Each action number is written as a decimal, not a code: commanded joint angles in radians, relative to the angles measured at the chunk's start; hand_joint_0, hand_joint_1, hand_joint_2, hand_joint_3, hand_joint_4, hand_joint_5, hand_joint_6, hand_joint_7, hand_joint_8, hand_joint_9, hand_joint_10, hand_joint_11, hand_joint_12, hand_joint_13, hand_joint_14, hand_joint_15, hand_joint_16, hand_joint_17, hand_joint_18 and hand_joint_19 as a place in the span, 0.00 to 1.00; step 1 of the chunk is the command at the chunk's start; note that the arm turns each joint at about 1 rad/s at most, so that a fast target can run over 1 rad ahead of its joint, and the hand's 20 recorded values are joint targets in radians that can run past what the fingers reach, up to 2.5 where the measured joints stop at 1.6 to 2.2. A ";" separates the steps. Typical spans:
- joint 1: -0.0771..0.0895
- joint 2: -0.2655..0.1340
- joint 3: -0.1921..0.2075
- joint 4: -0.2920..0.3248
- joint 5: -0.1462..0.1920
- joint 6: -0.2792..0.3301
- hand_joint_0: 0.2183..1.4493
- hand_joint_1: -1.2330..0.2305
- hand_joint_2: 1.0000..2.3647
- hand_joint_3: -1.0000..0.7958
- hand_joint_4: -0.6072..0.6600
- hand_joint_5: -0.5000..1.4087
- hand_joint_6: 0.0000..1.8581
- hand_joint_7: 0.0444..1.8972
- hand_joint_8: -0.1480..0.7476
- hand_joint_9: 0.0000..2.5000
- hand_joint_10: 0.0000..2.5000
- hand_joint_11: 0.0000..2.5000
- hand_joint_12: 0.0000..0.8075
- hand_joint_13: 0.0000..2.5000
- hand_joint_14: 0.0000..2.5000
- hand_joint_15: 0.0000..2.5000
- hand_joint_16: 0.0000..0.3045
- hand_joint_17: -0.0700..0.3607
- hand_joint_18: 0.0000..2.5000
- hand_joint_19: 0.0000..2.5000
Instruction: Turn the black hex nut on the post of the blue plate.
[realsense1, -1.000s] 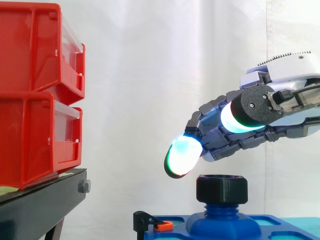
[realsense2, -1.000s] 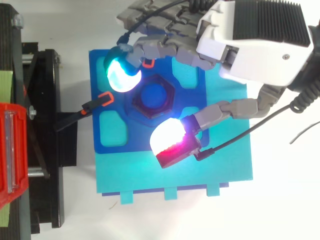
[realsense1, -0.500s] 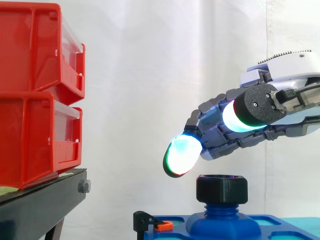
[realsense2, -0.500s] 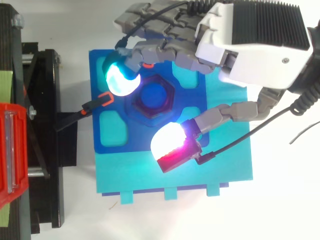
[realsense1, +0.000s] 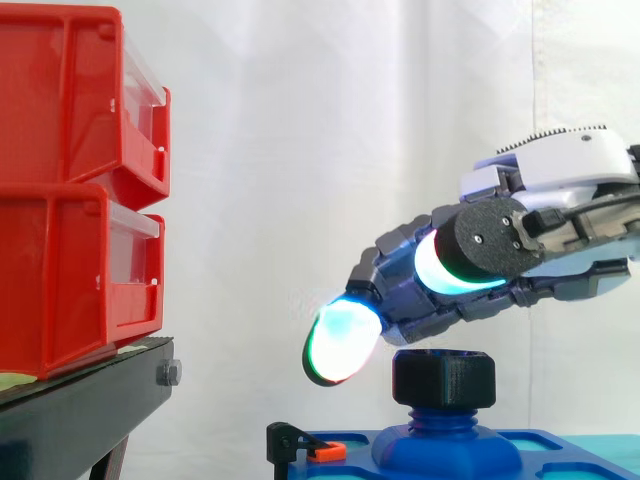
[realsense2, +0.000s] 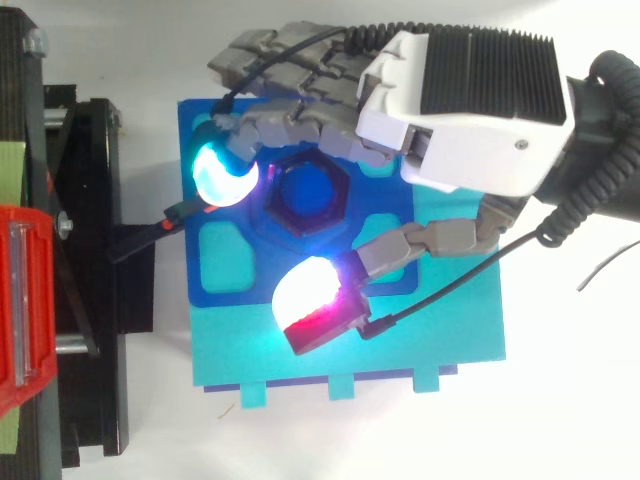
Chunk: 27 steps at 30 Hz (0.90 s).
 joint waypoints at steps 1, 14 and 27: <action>0.001 -0.001 0.022 -0.021 -0.001 -0.002 0.17 0.50 0.00 0.28 0.73 0.12 0.27 0.37 0.57 0.00 0.00 0.00 0.63 0.00 0.00 0.12 0.20 0.48 0.00 0.09; -0.001 -0.003 0.025 -0.038 -0.015 0.000 0.17 0.51 0.00 0.28 0.75 0.12 0.27 0.38 0.57 0.00 0.00 0.00 0.63 0.00 0.00 0.12 0.20 0.48 0.00 0.09; -0.008 -0.003 0.025 -0.047 -0.064 0.001 0.18 0.52 0.00 0.28 0.80 0.12 0.27 0.41 0.59 0.00 0.00 0.00 0.63 0.00 0.00 0.13 0.20 0.48 0.00 0.10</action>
